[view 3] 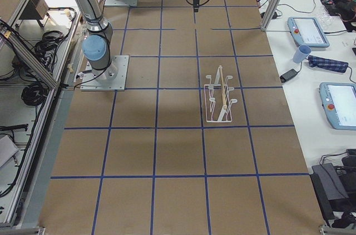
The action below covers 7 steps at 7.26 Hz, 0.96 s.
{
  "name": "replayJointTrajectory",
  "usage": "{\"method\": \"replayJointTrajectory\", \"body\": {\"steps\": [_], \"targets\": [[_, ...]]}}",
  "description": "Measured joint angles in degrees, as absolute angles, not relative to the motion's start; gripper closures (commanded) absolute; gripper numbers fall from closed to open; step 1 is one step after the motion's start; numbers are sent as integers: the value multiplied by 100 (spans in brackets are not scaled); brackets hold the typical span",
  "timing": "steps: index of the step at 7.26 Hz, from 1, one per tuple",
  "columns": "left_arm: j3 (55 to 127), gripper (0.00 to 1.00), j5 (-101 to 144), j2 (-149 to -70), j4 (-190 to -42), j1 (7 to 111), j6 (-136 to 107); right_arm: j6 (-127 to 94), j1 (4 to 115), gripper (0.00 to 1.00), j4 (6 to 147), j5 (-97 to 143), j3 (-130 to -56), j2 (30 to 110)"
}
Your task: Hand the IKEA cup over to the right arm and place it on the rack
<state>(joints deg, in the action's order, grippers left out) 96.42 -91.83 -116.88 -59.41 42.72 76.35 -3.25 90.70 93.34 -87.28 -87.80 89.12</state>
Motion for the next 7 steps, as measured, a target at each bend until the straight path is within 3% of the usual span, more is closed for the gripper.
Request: {"method": "replayJointTrajectory", "body": {"steps": [1,2,3,7], "targets": [[9653,74,-9181,-11689,-5959,4280,7634,-325,9070,0,9334,-8728,-8780,8912],[9656,91,-9178,-11679,-6002,4297,7636,-325,9068,0,9334,-8728,-8780,8912],[9658,99,-9177,-11658,-6066,4315,7637,-325,9065,0,9334,-8728,-8780,8912],[9602,100,-9168,-11614,-6295,4328,7638,-325,9062,0,9332,-8727,-8780,8912]]}}
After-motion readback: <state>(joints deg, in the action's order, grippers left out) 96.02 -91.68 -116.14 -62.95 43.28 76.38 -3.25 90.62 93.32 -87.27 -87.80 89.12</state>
